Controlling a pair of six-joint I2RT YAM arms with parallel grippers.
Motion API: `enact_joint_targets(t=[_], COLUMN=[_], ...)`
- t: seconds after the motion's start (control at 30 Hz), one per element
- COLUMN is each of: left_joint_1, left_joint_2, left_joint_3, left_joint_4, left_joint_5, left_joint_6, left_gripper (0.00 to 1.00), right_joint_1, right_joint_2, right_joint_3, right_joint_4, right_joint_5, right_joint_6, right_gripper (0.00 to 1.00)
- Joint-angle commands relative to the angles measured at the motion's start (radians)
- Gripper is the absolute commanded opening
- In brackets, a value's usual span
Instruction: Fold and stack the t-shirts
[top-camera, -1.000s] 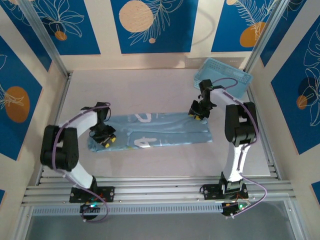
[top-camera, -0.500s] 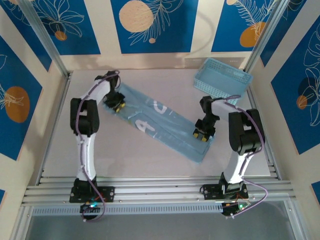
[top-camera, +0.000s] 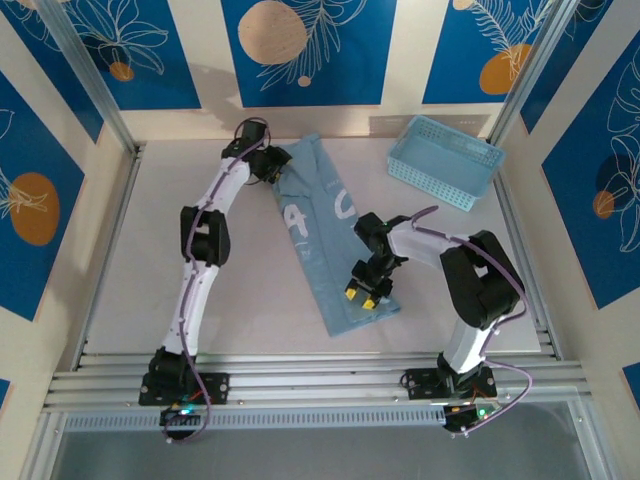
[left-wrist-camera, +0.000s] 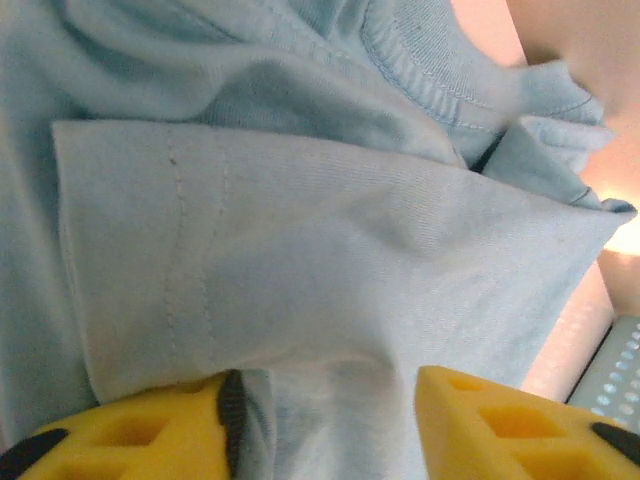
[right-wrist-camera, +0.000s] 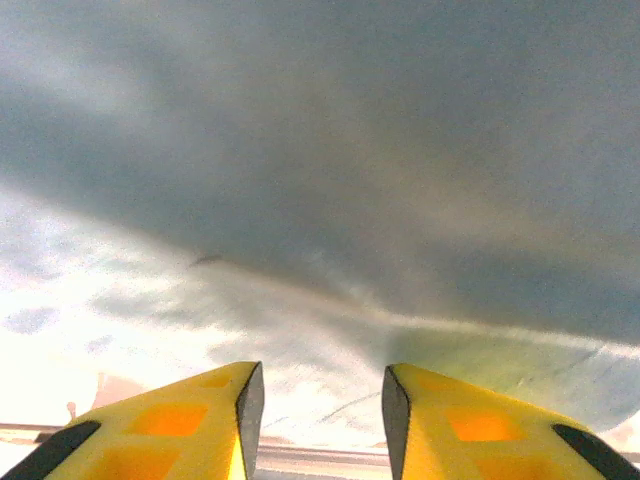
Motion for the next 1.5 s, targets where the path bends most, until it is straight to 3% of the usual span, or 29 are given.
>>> enact_joint_targets(t=[0.0, 0.07, 0.13, 0.27, 0.37, 0.5, 0.63, 0.87, 1.27, 1.47], left_joint_1=[0.0, -0.006, -0.015, -0.057, -0.105, -0.13, -0.12, -0.115, -0.114, -0.114], left_joint_2=[-0.16, -0.27, -0.402, -0.653, -0.764, -0.793, -0.71, -0.486, -0.195, -0.164], left_joint_3=[0.006, -0.063, -0.236, -0.731, -1.007, -1.136, -1.035, -0.819, -0.399, -0.286], left_joint_4=[-0.097, -0.183, -0.195, -0.075, 0.054, 0.154, 0.092, 0.008, -0.112, -0.186], left_joint_5=[-0.08, -0.121, -0.119, -0.015, 0.009, -0.026, -0.112, -0.097, -0.013, -0.034], left_joint_6=[0.068, 0.093, 0.091, -0.022, -0.118, -0.202, -0.163, -0.134, -0.033, -0.001], left_gripper=[0.55, 0.56, 0.56, 0.51, 0.48, 0.47, 0.46, 0.41, 0.38, 0.38], right_joint_1=[-0.028, -0.057, -0.098, -0.187, -0.217, -0.214, -0.215, -0.218, -0.16, -0.168], right_joint_2=[-0.082, -0.117, -0.144, -0.124, -0.044, 0.112, 0.256, 0.379, 0.281, 0.281], right_joint_3=[0.084, 0.135, 0.168, 0.219, 0.284, 0.415, 0.524, 0.522, 0.294, 0.329], right_joint_4=[-0.078, -0.11, -0.109, -0.025, 0.054, 0.099, 0.099, 0.066, 0.132, 0.111], right_joint_5=[0.009, 0.033, 0.038, -0.013, -0.041, -0.053, -0.049, 0.001, -0.022, 0.02], right_joint_6=[-0.022, -0.088, -0.167, -0.342, -0.428, -0.487, -0.489, -0.409, -0.124, -0.146], right_gripper=[0.43, 0.47, 0.48, 0.48, 0.47, 0.44, 0.42, 0.41, 0.41, 0.41])
